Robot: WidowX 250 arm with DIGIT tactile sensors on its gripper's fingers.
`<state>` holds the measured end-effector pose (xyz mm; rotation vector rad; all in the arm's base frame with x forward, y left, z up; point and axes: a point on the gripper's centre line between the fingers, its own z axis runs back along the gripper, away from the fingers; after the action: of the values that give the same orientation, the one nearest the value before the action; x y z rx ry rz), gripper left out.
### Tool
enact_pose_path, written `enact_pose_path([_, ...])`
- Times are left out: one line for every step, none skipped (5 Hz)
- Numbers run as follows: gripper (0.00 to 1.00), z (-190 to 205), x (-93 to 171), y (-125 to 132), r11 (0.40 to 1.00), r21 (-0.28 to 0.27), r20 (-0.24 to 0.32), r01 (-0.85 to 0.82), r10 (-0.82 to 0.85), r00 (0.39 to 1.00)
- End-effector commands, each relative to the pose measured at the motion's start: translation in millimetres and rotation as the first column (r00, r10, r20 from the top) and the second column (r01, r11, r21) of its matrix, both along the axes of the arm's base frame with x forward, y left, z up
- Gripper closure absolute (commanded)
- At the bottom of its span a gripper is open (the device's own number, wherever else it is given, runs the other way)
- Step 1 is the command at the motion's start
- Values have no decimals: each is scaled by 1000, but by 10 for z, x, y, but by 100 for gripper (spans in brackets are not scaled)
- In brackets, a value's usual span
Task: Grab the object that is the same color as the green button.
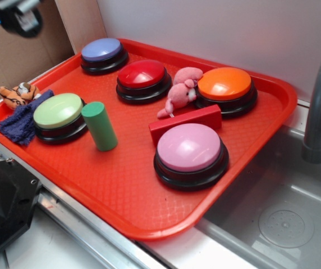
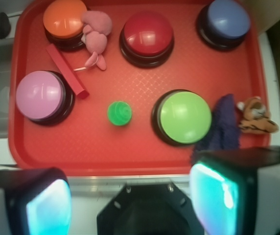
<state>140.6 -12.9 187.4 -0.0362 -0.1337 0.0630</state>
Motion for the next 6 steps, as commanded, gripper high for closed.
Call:
enact_pose_path([0,-563,315,-39,999,12,18,-31,31,999])
enact_pose_path([0,-812,382,-69,998,25,4,-60,60,998])
enact_pose_path([0,-1081,419,-118,997,15,-11,-73,73,997])
enact_pose_path([0,-1272,466,-201,999,1,-48,-40,40,998])
enact_pose_path([0,-1399,472,-225,999,35,-65,-31,33,997])
enact_pose_path([100,-1367,477,-214,997,50,-41,-66,68,997])
